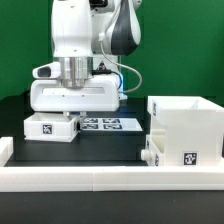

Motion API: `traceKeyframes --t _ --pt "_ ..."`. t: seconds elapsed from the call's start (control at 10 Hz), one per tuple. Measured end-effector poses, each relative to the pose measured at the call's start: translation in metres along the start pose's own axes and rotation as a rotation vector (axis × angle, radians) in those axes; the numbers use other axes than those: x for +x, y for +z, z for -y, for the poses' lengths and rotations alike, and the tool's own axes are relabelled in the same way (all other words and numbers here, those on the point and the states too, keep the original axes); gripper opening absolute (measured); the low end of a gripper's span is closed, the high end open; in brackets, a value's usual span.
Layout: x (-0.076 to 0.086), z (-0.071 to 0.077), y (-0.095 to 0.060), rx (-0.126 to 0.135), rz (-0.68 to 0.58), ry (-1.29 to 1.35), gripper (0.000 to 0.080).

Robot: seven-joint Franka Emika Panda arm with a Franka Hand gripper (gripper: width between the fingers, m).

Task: Assemble drawer

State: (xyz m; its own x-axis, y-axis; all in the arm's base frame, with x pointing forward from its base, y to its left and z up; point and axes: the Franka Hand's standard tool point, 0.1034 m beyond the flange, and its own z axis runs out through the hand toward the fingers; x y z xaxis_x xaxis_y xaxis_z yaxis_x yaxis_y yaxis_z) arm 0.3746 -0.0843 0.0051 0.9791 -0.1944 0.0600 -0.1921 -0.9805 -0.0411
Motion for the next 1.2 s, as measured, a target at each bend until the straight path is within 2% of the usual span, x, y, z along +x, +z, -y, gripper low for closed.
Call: traceKeyframes --t 0.2,0.3,0.6,0.8,1.1,1.2 --pt "0.002 0.005 -0.002 0.002 -0.001 -0.008 0.0041" --pt "0.004 0.012 -0.005 0.007 0.004 -0.013 0.0041" --pt "0.017 0.042 -0.015 0.021 0.004 -0.019 0.0041" --pt "0.035 0.059 -0.023 0.033 -0.004 -0.046 0.0041" --pt "0.058 0.067 -0.032 0.047 -0.010 -0.081 0.0042" --pt "0.055 0.066 -0.030 0.046 -0.007 -0.103 0.0042"
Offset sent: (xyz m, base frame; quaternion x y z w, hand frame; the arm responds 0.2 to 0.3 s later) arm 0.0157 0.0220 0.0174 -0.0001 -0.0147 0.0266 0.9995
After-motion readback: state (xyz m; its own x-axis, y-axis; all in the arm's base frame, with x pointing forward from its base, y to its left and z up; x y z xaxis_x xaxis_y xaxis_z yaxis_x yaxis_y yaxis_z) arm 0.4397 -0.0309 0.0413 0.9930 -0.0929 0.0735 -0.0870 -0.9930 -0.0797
